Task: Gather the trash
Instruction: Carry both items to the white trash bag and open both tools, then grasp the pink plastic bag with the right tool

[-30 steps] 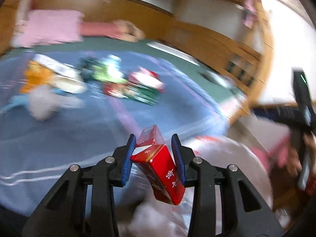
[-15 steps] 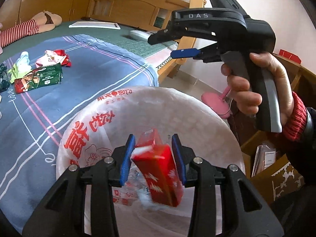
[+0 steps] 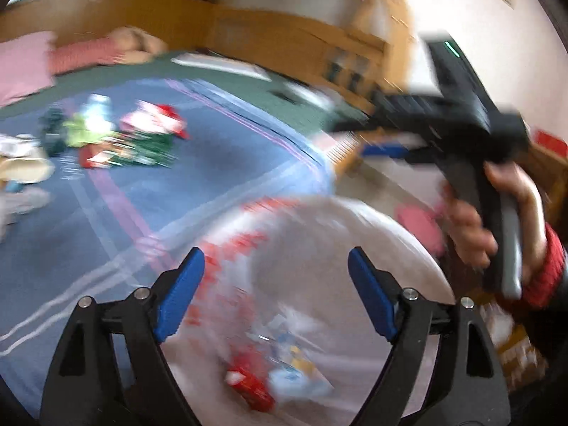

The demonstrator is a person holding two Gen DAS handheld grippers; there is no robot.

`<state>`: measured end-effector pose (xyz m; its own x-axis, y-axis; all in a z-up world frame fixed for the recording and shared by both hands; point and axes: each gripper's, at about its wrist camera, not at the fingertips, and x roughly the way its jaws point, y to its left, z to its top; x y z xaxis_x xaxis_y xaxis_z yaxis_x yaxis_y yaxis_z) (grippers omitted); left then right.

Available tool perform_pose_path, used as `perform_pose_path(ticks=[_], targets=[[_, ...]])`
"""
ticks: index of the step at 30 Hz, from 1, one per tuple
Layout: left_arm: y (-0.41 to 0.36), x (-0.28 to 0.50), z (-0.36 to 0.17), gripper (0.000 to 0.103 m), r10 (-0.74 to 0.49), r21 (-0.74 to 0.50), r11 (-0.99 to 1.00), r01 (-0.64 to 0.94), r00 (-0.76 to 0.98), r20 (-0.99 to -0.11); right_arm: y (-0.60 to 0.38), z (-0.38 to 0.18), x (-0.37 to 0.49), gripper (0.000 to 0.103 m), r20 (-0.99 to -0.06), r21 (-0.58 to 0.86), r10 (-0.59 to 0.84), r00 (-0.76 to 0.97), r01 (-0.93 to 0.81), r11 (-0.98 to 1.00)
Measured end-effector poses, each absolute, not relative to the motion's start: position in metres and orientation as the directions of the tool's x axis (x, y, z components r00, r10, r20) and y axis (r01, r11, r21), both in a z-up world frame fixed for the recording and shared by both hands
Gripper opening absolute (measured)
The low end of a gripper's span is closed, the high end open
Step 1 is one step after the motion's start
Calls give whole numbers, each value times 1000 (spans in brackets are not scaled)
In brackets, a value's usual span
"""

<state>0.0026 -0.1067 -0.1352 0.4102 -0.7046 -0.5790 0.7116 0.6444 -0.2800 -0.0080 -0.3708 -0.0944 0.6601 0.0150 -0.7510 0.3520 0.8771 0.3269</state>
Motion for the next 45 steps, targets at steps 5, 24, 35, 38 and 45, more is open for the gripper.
perform_pose_path(ticks=[5,24,35,38,45], targets=[[-78,16,-120,82,-400,-44,887,460,717,-570,-360,-73,-17,68,-660,301,-51,749,326,896],[147,118,-107,89,217,-210,843,-496,670,-710,-192,-116,183,100,-759,259,136,637,103,960],[170,104,-115,91,271,-264,759,-596,657,-704,-64,-181,249,48,-846,347,348,404,-79,935],[177,101,-116,91,266,-291,733,-614,653,-709,-51,-178,229,44,-843,349,401,360,-202,915],[171,106,-121,93,242,-277,753,-597,642,-727,-86,-132,201,82,-803,135,241,545,-227,964]])
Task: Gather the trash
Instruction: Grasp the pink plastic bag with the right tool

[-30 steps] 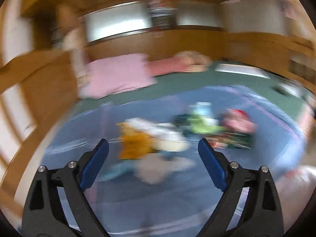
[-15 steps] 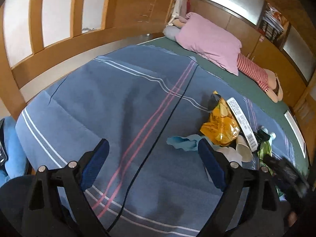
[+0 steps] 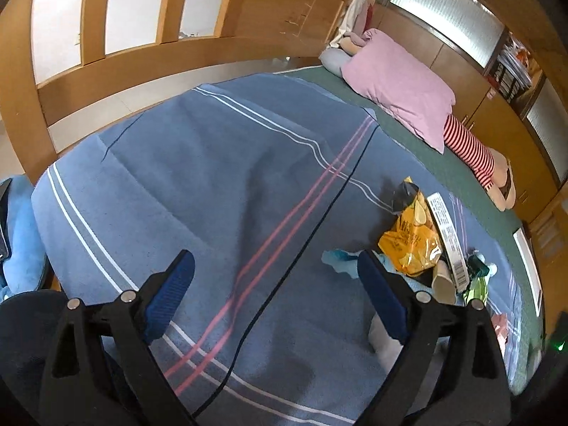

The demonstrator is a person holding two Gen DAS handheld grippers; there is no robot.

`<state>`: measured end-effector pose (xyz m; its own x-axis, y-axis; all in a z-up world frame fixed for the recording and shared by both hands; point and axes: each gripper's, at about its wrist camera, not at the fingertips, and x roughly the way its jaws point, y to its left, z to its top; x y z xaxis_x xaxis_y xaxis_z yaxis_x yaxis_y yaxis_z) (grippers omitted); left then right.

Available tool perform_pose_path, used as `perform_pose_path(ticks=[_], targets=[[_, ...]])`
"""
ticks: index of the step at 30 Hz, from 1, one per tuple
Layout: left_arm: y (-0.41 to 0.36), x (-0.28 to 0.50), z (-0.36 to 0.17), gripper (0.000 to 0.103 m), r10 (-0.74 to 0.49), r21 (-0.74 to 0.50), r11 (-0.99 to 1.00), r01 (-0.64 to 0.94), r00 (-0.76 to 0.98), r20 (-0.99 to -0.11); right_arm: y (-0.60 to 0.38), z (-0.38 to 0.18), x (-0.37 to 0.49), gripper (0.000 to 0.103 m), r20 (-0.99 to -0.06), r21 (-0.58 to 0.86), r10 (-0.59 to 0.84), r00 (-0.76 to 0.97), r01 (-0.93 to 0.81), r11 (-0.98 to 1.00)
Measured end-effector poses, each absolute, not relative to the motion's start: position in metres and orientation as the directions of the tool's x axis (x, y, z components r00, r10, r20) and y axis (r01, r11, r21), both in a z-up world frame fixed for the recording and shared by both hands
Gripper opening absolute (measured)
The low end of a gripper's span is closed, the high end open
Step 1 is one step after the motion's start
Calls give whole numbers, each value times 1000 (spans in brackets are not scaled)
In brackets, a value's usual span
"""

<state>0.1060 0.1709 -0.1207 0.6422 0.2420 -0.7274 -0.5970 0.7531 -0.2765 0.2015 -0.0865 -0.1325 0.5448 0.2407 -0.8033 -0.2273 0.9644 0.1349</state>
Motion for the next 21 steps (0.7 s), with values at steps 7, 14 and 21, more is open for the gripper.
perform_pose_path(ticks=[7,14,21], targets=[[139,118,-118,95,260,-158,844,-512,648,-716,-237,-139,253,89,-783,53,-215,583,407,912],[120,126,-120,95,250,-97,887,-452,646,-721,-284,-187,267,66,-867,243,2,498,421,874],[131,125,-124,95,248,-123,865,-487,626,-739,-269,-188,244,48,-838,353,155,523,303,885]])
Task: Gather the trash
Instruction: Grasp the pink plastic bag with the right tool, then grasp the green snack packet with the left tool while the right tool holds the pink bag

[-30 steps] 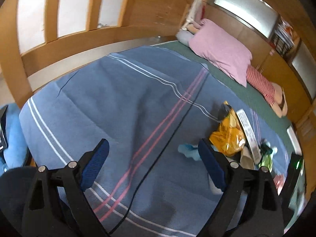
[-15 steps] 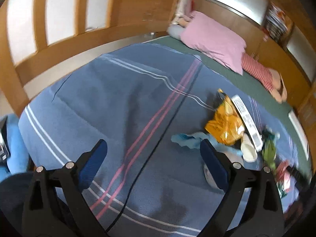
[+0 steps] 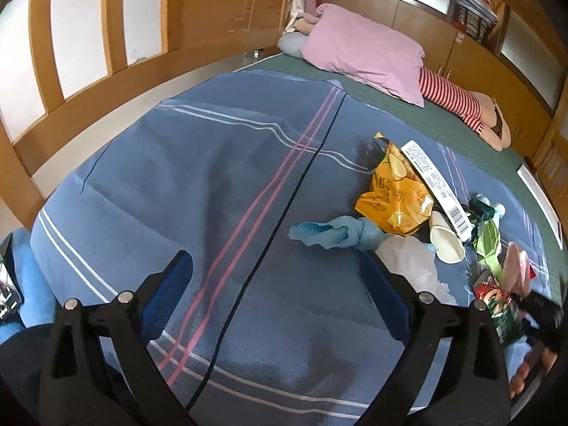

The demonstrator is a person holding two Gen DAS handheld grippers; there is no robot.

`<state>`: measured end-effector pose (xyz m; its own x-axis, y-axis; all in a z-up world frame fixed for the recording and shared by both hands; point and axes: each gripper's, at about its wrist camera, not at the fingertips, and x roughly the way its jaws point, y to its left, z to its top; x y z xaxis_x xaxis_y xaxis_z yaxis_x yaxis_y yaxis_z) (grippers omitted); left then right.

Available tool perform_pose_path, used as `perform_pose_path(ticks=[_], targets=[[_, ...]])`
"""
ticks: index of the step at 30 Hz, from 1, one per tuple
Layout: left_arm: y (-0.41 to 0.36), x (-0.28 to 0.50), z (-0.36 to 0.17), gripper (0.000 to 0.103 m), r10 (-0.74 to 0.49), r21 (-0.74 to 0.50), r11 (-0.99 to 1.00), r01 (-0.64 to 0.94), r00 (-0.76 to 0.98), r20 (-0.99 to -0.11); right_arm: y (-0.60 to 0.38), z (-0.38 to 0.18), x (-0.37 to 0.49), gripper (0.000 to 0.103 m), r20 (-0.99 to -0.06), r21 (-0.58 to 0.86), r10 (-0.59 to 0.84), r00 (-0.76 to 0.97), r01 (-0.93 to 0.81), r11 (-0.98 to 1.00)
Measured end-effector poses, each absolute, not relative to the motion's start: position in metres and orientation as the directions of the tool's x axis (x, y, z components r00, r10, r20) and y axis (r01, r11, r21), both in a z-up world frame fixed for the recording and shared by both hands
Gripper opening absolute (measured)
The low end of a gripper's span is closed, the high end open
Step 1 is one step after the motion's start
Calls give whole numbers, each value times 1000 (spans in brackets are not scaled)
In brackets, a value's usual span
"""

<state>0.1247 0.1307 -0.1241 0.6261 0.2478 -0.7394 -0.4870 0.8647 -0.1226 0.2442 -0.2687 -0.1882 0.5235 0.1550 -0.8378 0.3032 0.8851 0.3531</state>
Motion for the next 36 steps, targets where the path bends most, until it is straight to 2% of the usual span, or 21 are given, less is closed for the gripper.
perform_pose_path(ticks=[9,15,20,24,30,36], targets=[[130,124,-125,95,249,-121,863,-490,622,-743,-190,-169,183,48,-837,412,380,392,-5,911],[130,124,-125,95,249,-120,863,-491,619,-745,-160,-163,168,48,-864,366,370,341,-79,927],[131,125,-125,95,247,-116,866,-486,618,-746,-162,-167,162,49,-884,317,315,346,-53,947],[131,125,-125,95,244,-115,868,-483,616,-749,-173,-175,159,55,-900,295,266,345,33,955],[130,126,-125,95,246,-108,871,-479,616,-748,-192,-183,151,62,-896,351,283,341,155,923],[130,126,-125,95,245,-108,871,-479,615,-749,-204,-176,140,63,-879,363,257,402,216,906]])
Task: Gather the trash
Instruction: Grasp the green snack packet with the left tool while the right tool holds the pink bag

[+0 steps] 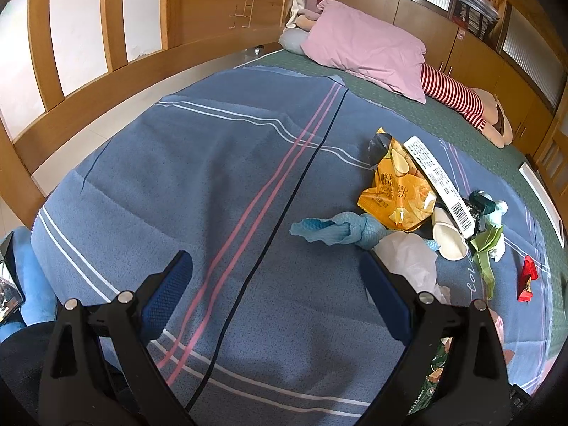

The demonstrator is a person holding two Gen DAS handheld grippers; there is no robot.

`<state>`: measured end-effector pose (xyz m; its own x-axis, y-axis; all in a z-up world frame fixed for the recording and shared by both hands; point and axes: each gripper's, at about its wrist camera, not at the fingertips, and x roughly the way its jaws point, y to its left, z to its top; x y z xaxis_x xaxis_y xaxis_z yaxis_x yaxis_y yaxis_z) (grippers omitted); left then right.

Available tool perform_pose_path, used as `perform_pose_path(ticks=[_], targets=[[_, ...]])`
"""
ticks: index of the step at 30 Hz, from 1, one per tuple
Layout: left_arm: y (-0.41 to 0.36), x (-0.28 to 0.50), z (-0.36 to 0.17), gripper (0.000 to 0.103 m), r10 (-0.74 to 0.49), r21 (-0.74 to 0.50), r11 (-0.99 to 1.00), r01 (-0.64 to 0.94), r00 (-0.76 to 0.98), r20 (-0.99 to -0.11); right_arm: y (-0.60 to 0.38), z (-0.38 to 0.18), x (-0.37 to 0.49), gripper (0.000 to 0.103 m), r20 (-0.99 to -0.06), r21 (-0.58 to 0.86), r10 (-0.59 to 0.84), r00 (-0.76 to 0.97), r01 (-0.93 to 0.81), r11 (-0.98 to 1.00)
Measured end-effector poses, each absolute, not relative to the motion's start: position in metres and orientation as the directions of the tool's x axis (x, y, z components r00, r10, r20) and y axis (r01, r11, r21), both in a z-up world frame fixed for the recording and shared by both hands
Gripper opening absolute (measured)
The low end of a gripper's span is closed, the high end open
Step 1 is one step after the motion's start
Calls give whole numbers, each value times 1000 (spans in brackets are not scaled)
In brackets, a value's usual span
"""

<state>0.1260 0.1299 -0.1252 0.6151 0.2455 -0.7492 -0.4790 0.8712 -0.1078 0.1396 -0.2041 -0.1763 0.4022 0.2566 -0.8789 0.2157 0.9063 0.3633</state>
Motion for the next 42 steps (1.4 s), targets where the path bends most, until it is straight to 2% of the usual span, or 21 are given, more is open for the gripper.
perform_pose_path(ticks=[17,23,28,37,42], targets=[[129,126,-127,95,246,-99,874,-476,608,-755,-229,-164,127,63,-876,316,156,456,298,901],[139,125,-131,95,223,-144,853,-502,599,-769,-233,-159,123,63,-872,322,155,464,305,896],[139,125,-132,95,207,-166,847,-506,600,-772,-245,-140,112,63,-841,301,97,532,311,901],[115,133,-132,95,145,-149,904,-401,615,-775,-226,-138,132,65,-836,309,156,526,217,926],[121,132,-133,95,137,-179,887,-426,614,-778,-182,-140,131,65,-835,364,292,466,70,929]])
